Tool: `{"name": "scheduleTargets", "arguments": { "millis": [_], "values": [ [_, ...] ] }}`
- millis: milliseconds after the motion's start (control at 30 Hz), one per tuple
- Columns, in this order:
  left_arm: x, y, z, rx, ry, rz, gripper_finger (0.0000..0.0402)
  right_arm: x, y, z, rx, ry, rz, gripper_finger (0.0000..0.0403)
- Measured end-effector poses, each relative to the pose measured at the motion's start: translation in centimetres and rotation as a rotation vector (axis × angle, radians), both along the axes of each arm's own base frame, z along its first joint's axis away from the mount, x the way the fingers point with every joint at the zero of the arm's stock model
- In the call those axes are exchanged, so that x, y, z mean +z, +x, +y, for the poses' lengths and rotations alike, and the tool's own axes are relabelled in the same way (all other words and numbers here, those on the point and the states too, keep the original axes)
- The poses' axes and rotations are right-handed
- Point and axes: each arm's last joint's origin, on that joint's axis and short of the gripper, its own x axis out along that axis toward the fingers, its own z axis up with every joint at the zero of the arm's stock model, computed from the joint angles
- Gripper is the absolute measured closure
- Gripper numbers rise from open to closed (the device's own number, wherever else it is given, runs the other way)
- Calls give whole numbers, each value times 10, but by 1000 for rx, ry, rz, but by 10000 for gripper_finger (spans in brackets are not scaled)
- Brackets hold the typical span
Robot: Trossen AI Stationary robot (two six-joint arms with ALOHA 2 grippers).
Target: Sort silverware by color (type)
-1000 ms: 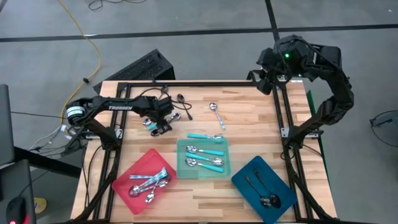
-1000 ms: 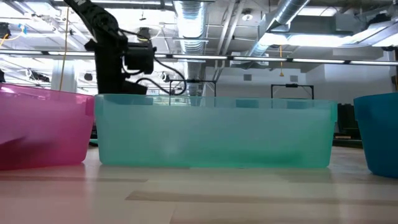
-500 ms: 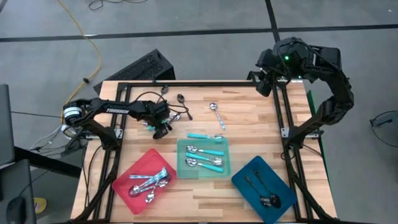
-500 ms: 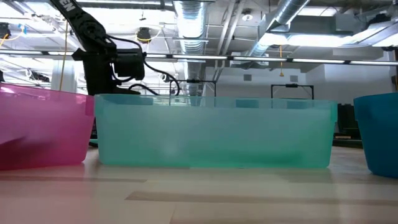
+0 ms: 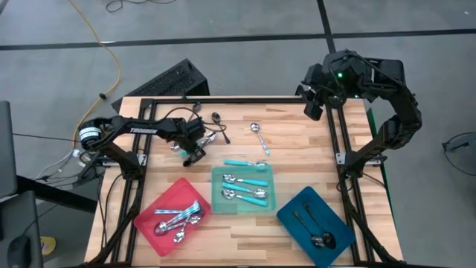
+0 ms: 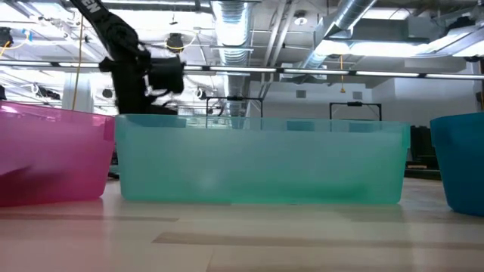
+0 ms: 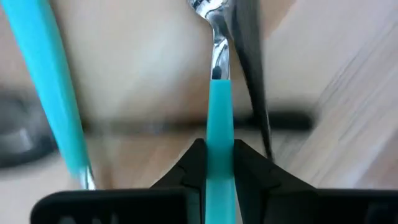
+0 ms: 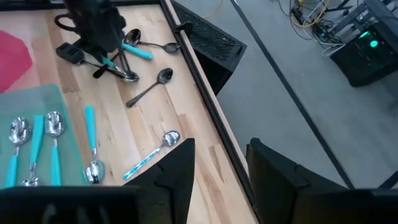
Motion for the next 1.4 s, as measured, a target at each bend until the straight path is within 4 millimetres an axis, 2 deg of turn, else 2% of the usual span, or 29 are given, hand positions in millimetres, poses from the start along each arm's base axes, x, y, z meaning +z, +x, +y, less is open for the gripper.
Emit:
{"name": "scheduleTargets", "arguments": {
  "millis": [233,367,600,700,800,867,933,1100,1233,1300,1400],
  "values": [
    [41,8,3,40,60,-200,370,2,-5,-1,16,17,-17,237],
    [73,5,0,64,96,-376,370,6,-12,2,108,30,-44,237],
    [140,-2,-6,61,203,-877,370,24,-28,-8,219,53,-242,237],
    [160,-4,-7,56,238,-1042,370,18,-22,-15,283,93,-307,237],
    [168,-3,-7,38,235,-1136,370,-4,-3,-25,332,118,-358,237],
    [171,-1,-8,32,219,-1178,370,-31,10,-30,321,167,-380,237],
    [174,1,-10,25,218,-1207,370,-60,15,-28,316,228,-399,237],
    [177,5,-18,-4,205,-1246,370,-121,-6,-6,274,282,-525,237],
    [179,11,-23,-22,212,-1286,370,-161,-16,0,169,265,-753,237],
    [178,16,-24,-31,209,-1301,370,-178,-16,1,154,245,-864,237],
    [176,30,-21,-72,184,-1314,370,-206,-6,1,172,266,-934,237]
  ]
}}
